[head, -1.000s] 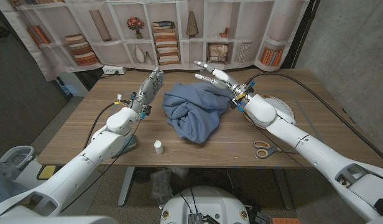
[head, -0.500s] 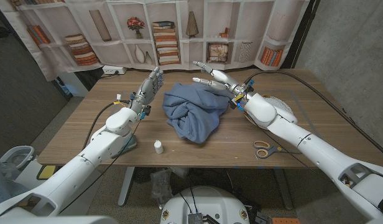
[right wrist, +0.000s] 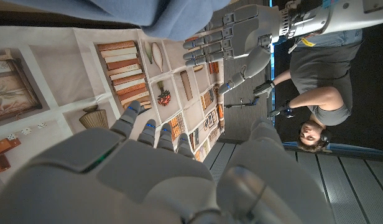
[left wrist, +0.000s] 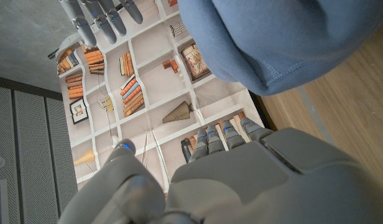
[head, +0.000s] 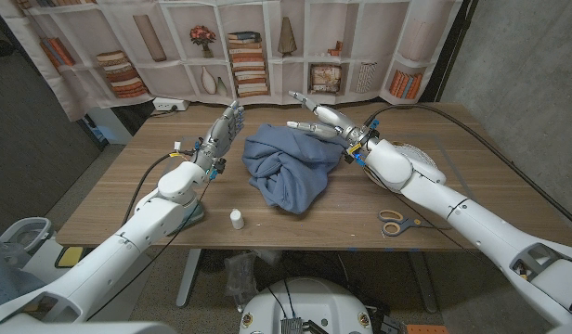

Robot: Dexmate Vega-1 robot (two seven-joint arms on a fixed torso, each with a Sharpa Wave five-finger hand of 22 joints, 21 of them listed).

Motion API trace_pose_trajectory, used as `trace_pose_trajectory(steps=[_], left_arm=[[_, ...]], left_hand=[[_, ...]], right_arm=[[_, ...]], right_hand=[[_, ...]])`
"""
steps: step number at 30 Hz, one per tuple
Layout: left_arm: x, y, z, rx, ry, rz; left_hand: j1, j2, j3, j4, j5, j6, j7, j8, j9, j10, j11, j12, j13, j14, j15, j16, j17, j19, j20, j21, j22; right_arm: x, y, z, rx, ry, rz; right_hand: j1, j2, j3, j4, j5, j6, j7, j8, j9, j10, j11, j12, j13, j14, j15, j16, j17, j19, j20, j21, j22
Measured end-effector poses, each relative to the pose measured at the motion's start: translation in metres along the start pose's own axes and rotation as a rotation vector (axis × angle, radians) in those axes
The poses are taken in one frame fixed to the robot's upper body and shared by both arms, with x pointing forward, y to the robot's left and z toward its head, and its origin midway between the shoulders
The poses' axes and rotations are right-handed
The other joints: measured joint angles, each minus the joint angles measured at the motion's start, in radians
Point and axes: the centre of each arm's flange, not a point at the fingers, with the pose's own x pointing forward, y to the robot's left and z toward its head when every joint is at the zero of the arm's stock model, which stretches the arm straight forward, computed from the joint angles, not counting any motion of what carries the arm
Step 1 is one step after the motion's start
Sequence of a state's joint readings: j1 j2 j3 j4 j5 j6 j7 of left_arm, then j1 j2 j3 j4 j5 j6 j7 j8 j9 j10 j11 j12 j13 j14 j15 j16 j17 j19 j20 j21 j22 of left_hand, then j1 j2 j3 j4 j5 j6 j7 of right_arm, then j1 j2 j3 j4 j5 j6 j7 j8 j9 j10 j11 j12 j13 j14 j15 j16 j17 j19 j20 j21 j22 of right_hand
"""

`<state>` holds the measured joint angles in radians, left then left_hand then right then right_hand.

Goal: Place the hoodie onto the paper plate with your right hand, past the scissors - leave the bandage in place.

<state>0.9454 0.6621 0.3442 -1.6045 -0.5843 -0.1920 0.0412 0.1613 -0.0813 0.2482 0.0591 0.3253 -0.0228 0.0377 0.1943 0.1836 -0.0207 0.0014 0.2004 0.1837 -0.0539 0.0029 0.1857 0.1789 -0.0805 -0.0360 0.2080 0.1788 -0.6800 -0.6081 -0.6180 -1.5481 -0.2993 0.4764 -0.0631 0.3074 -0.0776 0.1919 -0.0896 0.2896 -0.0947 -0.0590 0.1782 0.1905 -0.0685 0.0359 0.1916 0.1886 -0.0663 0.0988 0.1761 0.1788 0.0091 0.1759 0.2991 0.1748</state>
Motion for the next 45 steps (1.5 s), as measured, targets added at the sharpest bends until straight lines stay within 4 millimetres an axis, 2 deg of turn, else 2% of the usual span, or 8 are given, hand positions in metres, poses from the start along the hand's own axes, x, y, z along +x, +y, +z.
trace_pose_trajectory(steps=[3, 10, 19, 24, 32, 34, 45], left_arm=[[-0.001, 0.000, 0.000, 0.001, 0.000, 0.001], [-0.001, 0.000, 0.000, 0.002, 0.000, 0.003], [-0.002, 0.002, -0.002, 0.002, 0.002, 0.001], [0.000, 0.003, -0.003, 0.001, 0.000, 0.001], [0.000, 0.005, -0.004, -0.003, -0.002, -0.002], [0.000, 0.005, -0.004, -0.003, -0.002, -0.002], [0.000, 0.006, -0.003, -0.004, -0.006, -0.005]], left_hand=[[0.000, 0.000, -0.002, -0.002, 0.000, 0.000, 0.000, 0.000, 0.000, 0.000, 0.000, 0.000, 0.000, 0.000, 0.000, 0.000, 0.000, 0.000, 0.000, 0.000, 0.000], [0.000, 0.000, -0.004, -0.004, 0.000, 0.000, 0.000, 0.000, 0.000, 0.000, 0.000, 0.000, 0.000, 0.000, 0.000, 0.000, 0.000, 0.000, 0.000, 0.000, 0.000], [0.000, 0.000, -0.004, -0.004, 0.000, 0.000, 0.000, 0.000, 0.000, 0.000, 0.000, 0.000, 0.000, 0.000, 0.000, 0.000, 0.000, 0.000, 0.000, 0.000, 0.000], [0.000, 0.000, -0.004, -0.004, 0.000, 0.000, 0.000, 0.000, 0.000, 0.000, 0.000, 0.000, 0.000, 0.000, 0.000, 0.000, 0.000, 0.000, 0.000, 0.000, 0.000], [0.000, 0.000, -0.008, 0.000, 0.000, 0.000, 0.000, 0.000, 0.000, 0.000, 0.000, 0.000, 0.000, 0.006, 0.006, 0.000, 0.000, 0.000, 0.000, 0.000, 0.000], [0.000, 0.000, -0.008, 0.000, 0.000, 0.004, 0.004, 0.000, 0.000, 0.000, 0.000, 0.000, 0.000, 0.006, 0.006, 0.000, 0.000, 0.000, 0.000, 0.000, 0.000], [0.004, 0.004, -0.008, 0.000, 0.000, 0.003, 0.003, 0.000, 0.000, 0.000, 0.000, 0.000, 0.000, 0.006, 0.006, 0.000, 0.000, 0.000, 0.000, 0.000, 0.000]], right_arm=[[0.001, 0.000, 0.001, -0.017, 0.003, 0.005], [0.003, 0.001, 0.002, -0.058, 0.016, 0.016], [0.005, 0.001, 0.003, -0.107, 0.043, 0.029], [0.007, 0.002, 0.004, -0.121, 0.059, 0.039], [0.013, 0.005, 0.008, -0.142, 0.069, 0.061], [0.014, 0.005, 0.009, -0.144, 0.070, 0.062], [0.020, 0.008, 0.013, -0.169, 0.087, 0.095]], right_hand=[[0.007, -0.007, -0.002, -0.002, 0.003, 0.004, -0.004, 0.007, 0.000, -0.004, 0.004, 0.000, 0.000, -0.007, 0.007, 0.000, 0.000, -0.007, 0.007, -0.009, 0.000], [0.019, -0.019, -0.007, -0.013, 0.022, 0.011, 0.000, 0.008, 0.000, -0.020, 0.009, 0.000, 0.000, -0.034, 0.016, 0.000, 0.000, -0.025, 0.025, -0.030, 0.000], [0.031, -0.031, -0.014, -0.022, 0.036, -0.016, 0.016, 0.008, 0.000, -0.037, 0.012, 0.000, 0.000, -0.053, 0.024, 0.000, 0.000, -0.039, 0.032, -0.048, 0.000], [0.027, -0.034, -0.018, -0.026, 0.040, -0.016, 0.016, 0.008, 0.000, -0.037, 0.012, 0.000, 0.000, -0.056, 0.026, 0.000, 0.000, -0.052, 0.033, -0.051, 0.000], [0.029, -0.056, -0.025, -0.027, 0.043, -0.016, 0.016, 0.008, 0.000, -0.043, 0.018, 0.000, 0.000, -0.056, 0.026, 0.000, 0.000, -0.052, 0.033, -0.059, 0.000], [0.022, -0.065, -0.033, -0.028, 0.047, -0.016, 0.016, 0.008, 0.000, -0.045, 0.016, 0.000, 0.000, -0.056, 0.026, 0.000, 0.000, -0.051, 0.033, -0.059, 0.000], [0.013, -0.074, -0.049, -0.031, 0.058, -0.016, 0.016, 0.008, 0.000, -0.054, 0.018, 0.000, 0.000, -0.068, 0.039, 0.000, 0.000, -0.024, 0.035, -0.059, 0.005]])
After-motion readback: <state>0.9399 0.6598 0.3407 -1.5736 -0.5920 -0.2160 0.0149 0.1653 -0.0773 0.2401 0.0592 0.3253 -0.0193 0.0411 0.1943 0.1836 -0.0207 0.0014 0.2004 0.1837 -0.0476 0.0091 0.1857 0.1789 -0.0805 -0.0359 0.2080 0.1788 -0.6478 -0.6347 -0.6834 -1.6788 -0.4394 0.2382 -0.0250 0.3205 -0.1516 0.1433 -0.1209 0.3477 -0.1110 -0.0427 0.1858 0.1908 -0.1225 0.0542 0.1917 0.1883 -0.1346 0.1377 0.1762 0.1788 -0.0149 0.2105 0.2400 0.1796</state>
